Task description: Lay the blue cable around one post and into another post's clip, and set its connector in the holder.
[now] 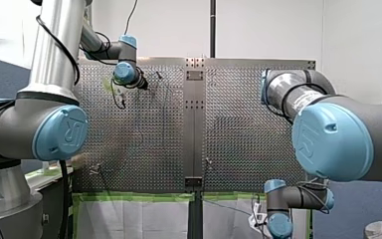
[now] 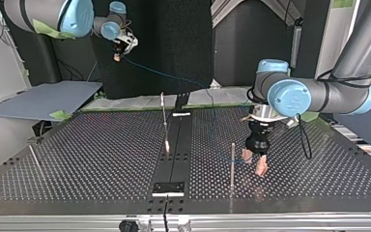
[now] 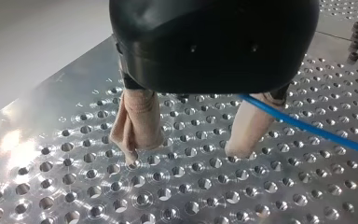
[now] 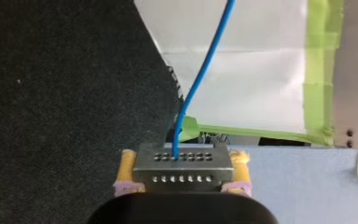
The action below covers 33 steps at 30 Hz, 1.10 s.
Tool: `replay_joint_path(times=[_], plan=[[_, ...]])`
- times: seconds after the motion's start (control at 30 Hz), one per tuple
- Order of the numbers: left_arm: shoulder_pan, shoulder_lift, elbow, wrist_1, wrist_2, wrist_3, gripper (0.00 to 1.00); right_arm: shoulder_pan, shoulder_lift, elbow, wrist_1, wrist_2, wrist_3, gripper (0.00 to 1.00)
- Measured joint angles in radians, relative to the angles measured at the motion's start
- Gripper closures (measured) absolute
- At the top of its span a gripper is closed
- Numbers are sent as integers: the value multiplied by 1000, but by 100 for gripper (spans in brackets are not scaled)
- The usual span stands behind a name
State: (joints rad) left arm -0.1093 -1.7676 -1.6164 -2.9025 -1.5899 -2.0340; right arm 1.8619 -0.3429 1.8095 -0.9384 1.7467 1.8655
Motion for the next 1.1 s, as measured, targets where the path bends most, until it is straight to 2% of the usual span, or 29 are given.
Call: replay_joint_path(times=[0.1, 0.27, 0.53, 0.67, 0.87, 1.1], plan=[[0, 0, 0, 0, 0, -2, 0, -14, -28, 28, -7, -14, -2, 39], [-2, 0, 0, 0, 1, -3, 0, -41, -80, 70, -49, -54, -12, 39], [-6, 0, 0, -1, 1, -3, 0, -63, -153, 82, -121, -107, -20, 39], [-7, 1, 0, -1, 2, -3, 0, -69, -184, 83, -146, -138, -24, 39], [-8, 0, 0, -1, 2, -3, 0, -71, -236, 83, -162, -188, -42, 39], [-8, 0, 0, 0, 2, -3, 0, -62, -308, 84, -167, -204, -66, 39]])
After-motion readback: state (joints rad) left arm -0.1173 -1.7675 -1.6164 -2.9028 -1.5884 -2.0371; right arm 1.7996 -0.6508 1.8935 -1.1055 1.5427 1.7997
